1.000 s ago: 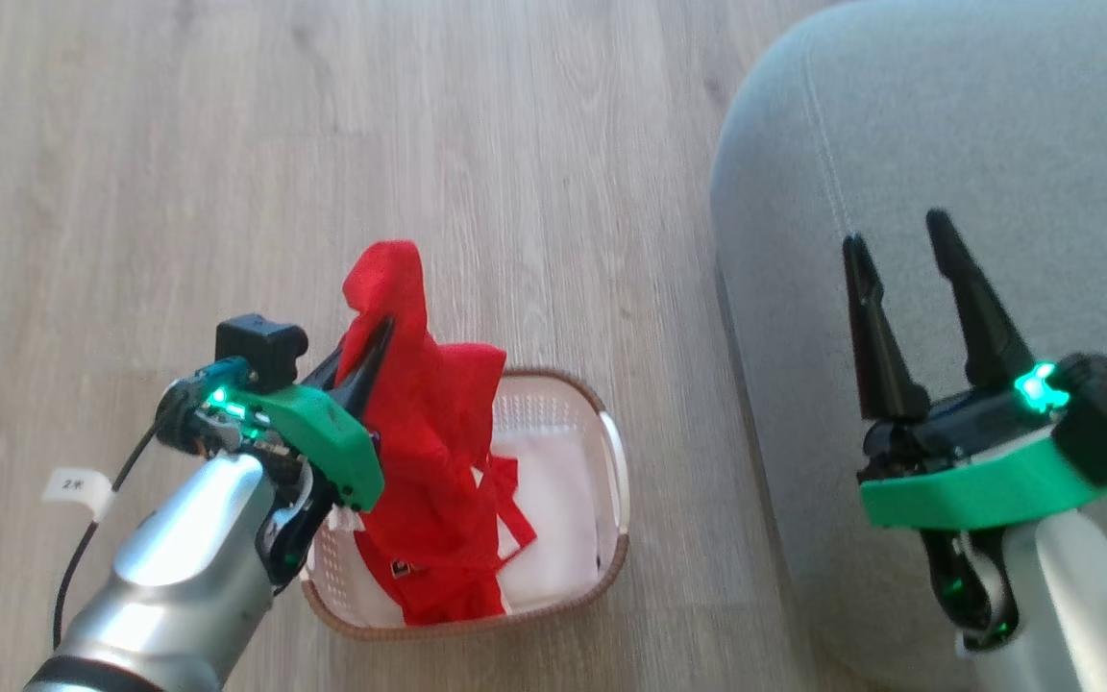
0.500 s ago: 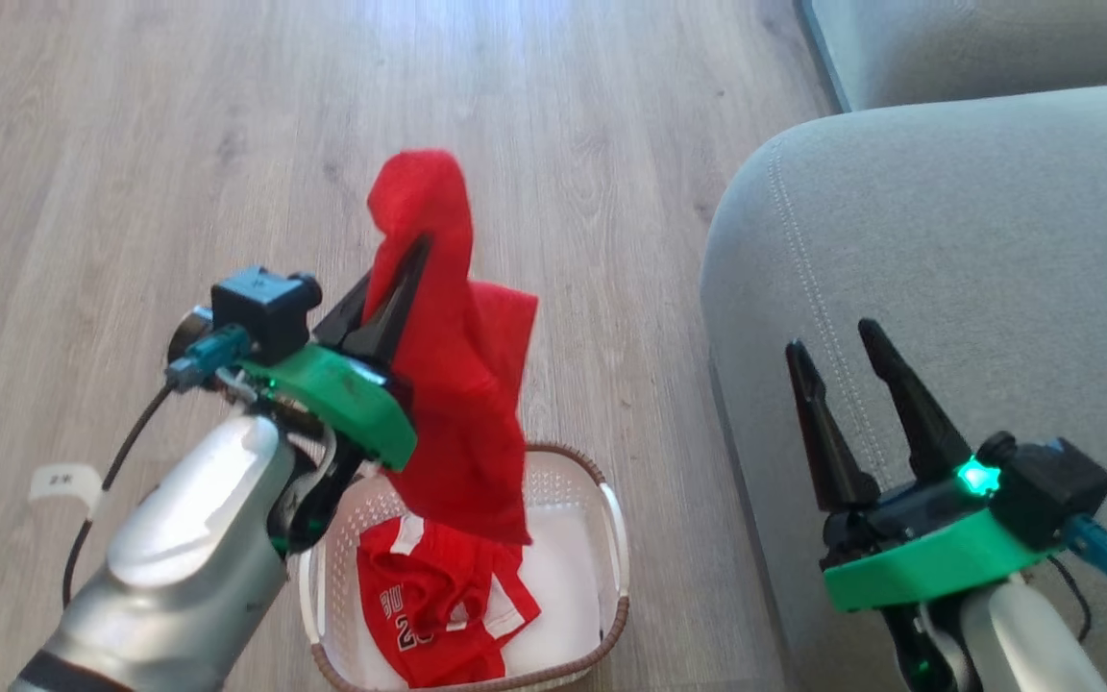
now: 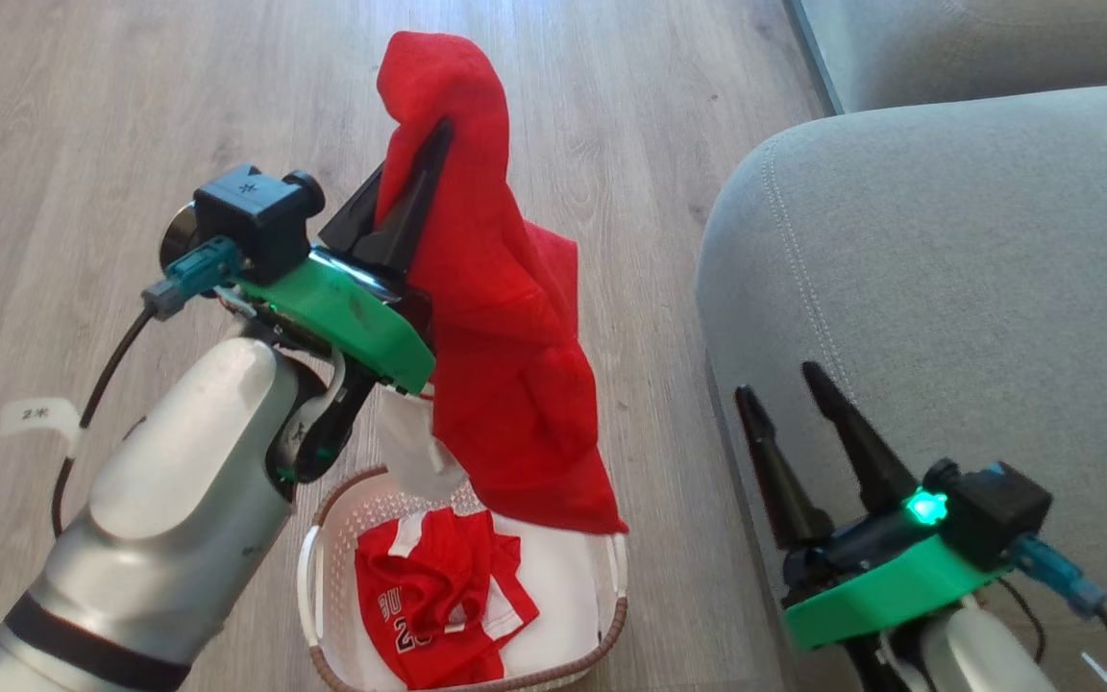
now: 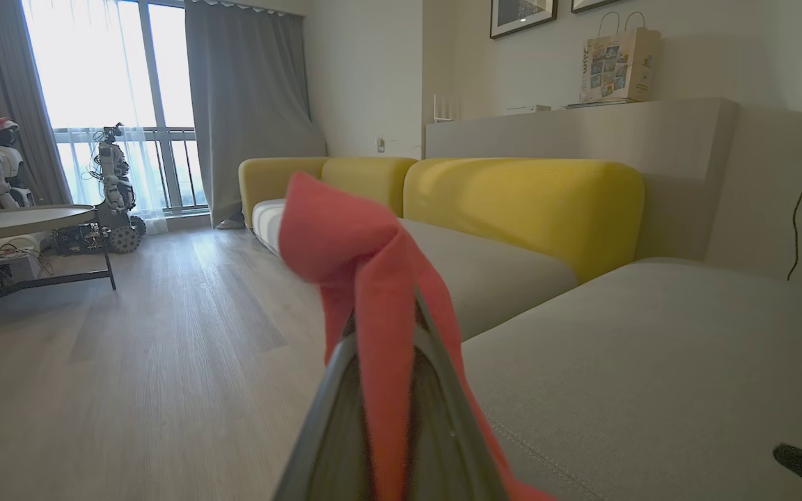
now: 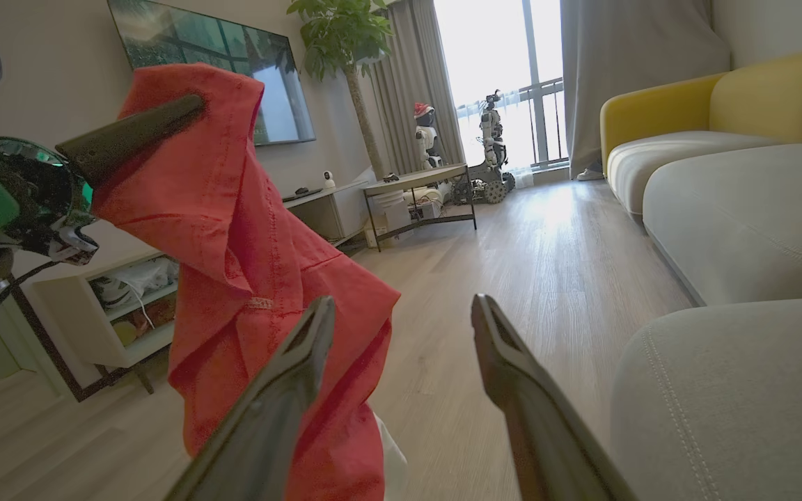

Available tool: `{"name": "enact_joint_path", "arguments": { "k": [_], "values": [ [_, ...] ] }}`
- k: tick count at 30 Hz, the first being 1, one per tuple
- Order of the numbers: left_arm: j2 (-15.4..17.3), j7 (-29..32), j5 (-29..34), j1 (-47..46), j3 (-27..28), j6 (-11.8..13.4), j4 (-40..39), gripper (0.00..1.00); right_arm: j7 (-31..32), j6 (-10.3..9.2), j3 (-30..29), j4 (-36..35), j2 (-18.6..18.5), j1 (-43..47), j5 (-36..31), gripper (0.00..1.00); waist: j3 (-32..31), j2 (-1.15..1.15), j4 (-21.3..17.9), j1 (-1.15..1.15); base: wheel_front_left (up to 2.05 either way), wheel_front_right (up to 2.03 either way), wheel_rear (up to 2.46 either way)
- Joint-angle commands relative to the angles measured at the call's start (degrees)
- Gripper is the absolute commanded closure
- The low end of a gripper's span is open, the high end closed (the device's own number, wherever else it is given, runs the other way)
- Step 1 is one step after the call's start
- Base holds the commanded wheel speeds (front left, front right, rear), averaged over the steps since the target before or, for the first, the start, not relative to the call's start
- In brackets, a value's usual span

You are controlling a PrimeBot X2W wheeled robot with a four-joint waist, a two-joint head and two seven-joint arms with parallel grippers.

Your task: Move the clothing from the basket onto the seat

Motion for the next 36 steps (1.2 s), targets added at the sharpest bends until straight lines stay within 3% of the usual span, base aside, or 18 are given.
{"name": "enact_joint_path", "arguments": {
  "k": [1, 7, 18, 36],
  "values": [
    [1.69, 0.19, 0.11, -4.32, 2.68, 0.44, -2.21, 1.00, -0.37, 0.00, 1.70, -1.59, -0.75, -1.33, 0.47, 0.00, 0.08, 0.00, 0.10, 0.01, 0.00, 0.00, 0.00],
    [1.04, 0.86, 0.04, -5.34, 2.05, 0.31, -2.47, 1.00, -0.37, 0.00, 7.17, 1.45, -0.71, -3.59, 2.43, 0.00, 0.54, 0.00, 0.93, 0.01, 0.00, 0.00, 0.00],
    [-0.98, 1.24, 0.16, -6.61, -0.22, -0.92, -2.07, 1.00, -0.37, 0.00, 19.08, 17.23, 1.13, -14.91, 8.83, 0.00, 0.69, 0.00, 3.90, 0.01, 0.00, 0.00, 0.00],
    [-6.22, 3.51, -0.94, -7.83, -4.98, -2.83, -5.89, 1.00, -0.37, 0.00, 22.02, 34.69, 3.30, -24.69, 19.00, 0.00, 1.16, 0.00, 11.44, 0.01, 0.00, 0.00, 0.00]
  ]
}}
